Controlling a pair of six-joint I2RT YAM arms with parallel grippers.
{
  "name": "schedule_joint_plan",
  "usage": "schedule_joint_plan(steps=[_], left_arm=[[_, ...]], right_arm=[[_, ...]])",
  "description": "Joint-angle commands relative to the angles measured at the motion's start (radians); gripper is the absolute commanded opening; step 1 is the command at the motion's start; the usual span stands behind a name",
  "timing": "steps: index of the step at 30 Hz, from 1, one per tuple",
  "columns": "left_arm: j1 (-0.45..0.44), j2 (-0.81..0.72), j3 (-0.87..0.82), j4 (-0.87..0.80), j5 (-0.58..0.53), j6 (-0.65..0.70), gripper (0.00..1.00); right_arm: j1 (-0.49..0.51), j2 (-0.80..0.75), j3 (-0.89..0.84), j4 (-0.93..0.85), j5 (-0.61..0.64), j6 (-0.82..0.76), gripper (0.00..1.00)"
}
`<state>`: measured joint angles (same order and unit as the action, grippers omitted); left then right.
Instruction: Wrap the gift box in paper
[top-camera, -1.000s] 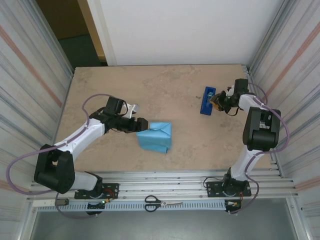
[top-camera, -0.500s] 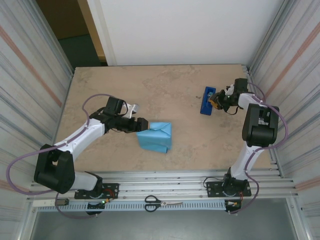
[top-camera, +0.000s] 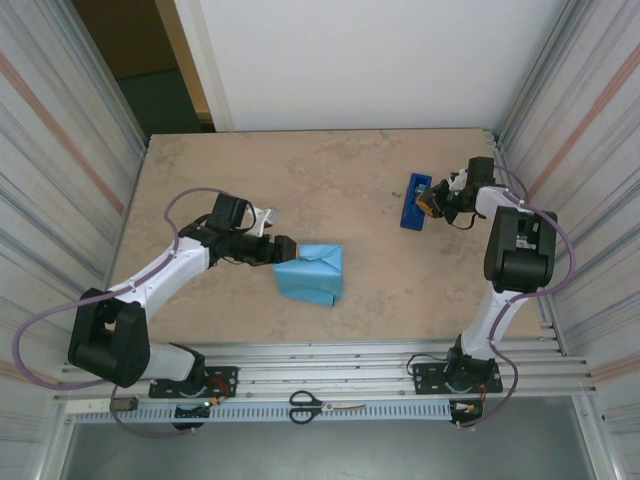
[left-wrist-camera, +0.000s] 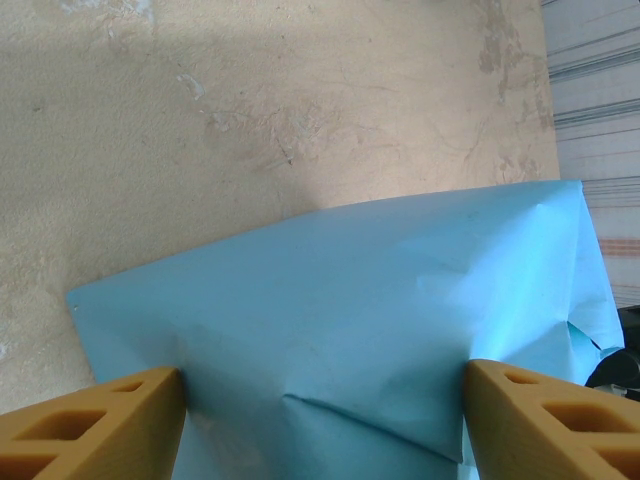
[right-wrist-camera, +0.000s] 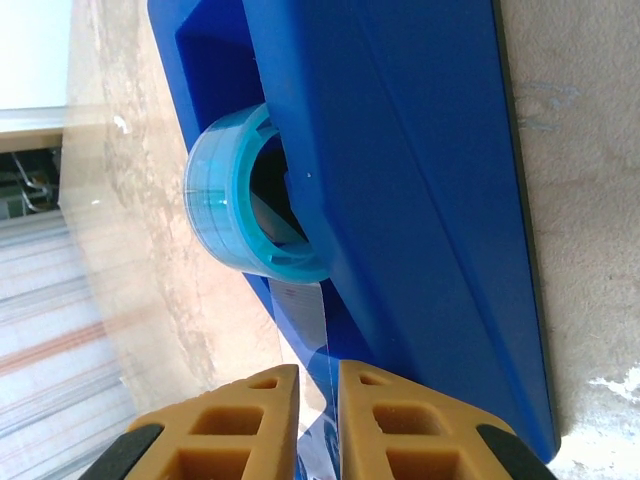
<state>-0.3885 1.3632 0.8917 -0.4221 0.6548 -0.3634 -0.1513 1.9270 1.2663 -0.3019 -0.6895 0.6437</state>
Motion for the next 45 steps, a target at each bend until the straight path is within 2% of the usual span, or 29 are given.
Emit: schedule_joint_plan(steps=[1,10,16,27,40,45], left_arm=[[-0.016,0.020,-0.026,-0.058,-0.012,0.014,0.72],[-0.021,0.022,-0.022,-0.058,-0.013,0.013,0.71],[-0.023,0.024,-0.026,-0.055,-0.016,0.013,0.71],[-0.032,0.034,-0.030,-0.054,-0.029,0.016,0.71],[-0.039,0.035,-0.032,-0.055,-0.032,0.018,0.71],[-0.041,0.040,-0.029,-0.054,-0.031,0.018,0.71]], right_arm=[[-0.005,0.002,0.004,0.012,-0.026,0.005,0.16],[-0.009,-0.006,0.002,0.002,-0.021,0.005,0.13],[-0.010,-0.010,0.016,-0.004,-0.032,0.009,0.00],[-0.011,-0.086,0.069,-0.043,-0.094,0.106,0.00],[0.026,-0.287,-0.252,0.019,-0.087,0.189,0.00],[0.046,-0.328,-0.327,0.031,-0.059,0.195,0.00]])
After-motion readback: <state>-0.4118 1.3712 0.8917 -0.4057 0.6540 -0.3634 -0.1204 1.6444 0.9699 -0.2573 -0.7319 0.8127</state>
